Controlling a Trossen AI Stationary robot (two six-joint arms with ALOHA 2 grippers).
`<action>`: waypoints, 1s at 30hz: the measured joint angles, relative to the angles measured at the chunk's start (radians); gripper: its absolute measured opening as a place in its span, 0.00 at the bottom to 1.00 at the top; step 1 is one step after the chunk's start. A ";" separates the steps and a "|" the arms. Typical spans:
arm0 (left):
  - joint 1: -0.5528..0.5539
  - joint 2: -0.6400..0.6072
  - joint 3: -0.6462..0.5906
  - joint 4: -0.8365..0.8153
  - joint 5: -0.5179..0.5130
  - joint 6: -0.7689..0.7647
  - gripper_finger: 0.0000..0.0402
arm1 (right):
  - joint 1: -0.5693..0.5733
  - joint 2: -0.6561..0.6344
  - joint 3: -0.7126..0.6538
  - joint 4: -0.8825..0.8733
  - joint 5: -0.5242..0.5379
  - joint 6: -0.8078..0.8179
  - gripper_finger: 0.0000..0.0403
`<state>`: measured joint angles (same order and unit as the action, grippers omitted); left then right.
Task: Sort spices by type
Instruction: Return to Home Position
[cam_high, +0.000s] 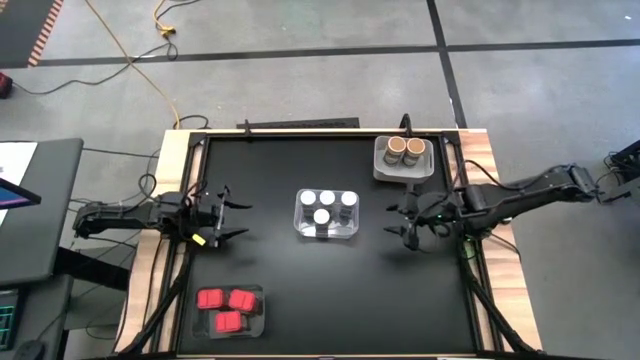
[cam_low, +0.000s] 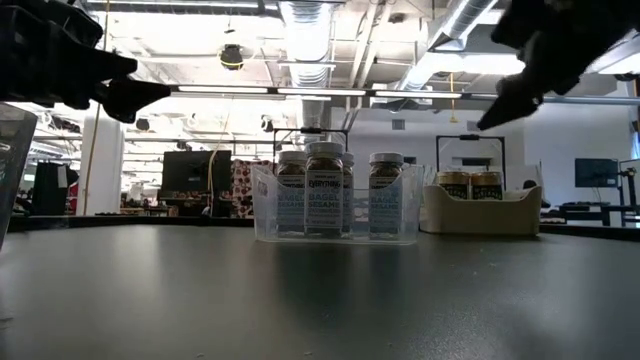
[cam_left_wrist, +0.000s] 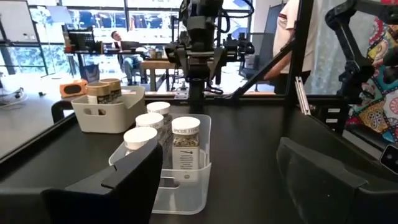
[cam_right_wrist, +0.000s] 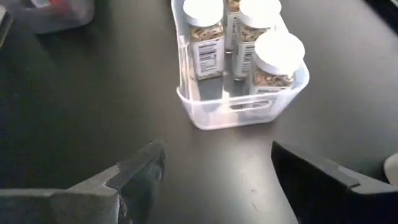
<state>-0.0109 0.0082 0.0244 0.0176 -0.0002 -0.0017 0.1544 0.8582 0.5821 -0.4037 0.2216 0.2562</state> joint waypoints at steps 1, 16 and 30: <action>0.000 0.000 0.001 -0.001 0.000 0.002 0.76 | 0.003 -0.026 -0.022 0.005 0.015 0.000 0.79; 0.000 0.000 0.001 -0.003 -0.006 0.000 0.76 | -0.005 -0.636 -0.514 0.599 0.022 -0.169 0.79; 0.000 0.011 0.001 -0.004 -0.011 -0.003 0.76 | 0.057 -0.857 -0.570 0.642 -0.116 -0.298 0.79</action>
<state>-0.0109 0.0194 0.0254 0.0135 -0.0117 -0.0045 0.2113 0.0012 0.0116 0.2378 0.1059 -0.0423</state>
